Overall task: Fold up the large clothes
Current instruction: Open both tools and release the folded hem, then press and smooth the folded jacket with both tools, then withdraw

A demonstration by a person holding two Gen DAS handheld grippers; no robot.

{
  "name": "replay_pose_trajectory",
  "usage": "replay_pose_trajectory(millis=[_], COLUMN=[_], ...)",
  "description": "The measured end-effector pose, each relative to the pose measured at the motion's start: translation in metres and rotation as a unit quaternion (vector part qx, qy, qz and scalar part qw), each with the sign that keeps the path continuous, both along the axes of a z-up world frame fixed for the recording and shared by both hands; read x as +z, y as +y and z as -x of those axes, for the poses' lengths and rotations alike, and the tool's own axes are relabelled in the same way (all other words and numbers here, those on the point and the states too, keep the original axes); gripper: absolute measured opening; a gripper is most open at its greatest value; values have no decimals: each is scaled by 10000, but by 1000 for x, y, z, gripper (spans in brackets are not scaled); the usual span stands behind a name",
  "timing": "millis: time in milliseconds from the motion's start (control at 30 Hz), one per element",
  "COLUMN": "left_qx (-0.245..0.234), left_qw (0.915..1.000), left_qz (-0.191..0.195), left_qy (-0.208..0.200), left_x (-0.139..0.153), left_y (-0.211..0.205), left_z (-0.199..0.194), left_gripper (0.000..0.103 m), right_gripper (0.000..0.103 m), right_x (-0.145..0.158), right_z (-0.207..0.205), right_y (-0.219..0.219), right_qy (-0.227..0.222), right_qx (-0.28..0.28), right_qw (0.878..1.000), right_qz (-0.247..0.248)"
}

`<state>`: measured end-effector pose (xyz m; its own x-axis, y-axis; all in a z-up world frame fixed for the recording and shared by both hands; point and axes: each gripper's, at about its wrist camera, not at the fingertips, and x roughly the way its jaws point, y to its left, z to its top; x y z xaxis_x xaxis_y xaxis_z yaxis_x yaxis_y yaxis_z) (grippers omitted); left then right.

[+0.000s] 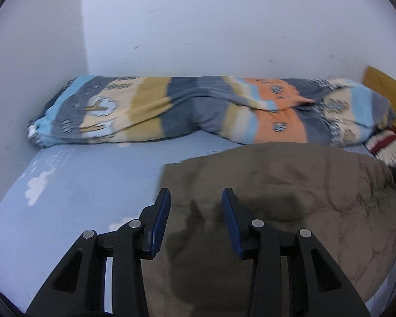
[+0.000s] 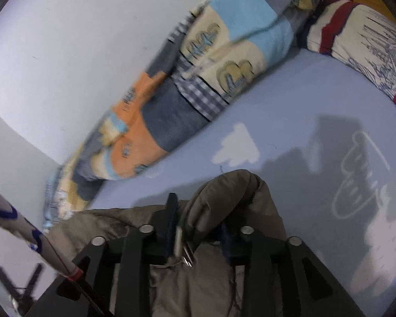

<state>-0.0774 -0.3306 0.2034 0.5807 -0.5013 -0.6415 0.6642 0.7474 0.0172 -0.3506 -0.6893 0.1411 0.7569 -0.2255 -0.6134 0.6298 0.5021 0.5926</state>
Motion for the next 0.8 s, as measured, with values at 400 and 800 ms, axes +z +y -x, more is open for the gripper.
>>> replay_pose_trajectory(millis=[400, 800], left_qx=[-355, -138], left_qw=[9977, 9962], left_qz=[-577, -603], left_qy=[60, 611], left_x=[-49, -110], left_y=[-85, -115], left_z=[28, -23], left_gripper=[39, 41], right_gripper=[63, 63], right_x=[14, -67], right_z=[-34, -120], right_y=[60, 38], right_qy=[320, 1410], right_qx=[1112, 1423], right_qw=[9890, 9750], right_qz=[917, 964])
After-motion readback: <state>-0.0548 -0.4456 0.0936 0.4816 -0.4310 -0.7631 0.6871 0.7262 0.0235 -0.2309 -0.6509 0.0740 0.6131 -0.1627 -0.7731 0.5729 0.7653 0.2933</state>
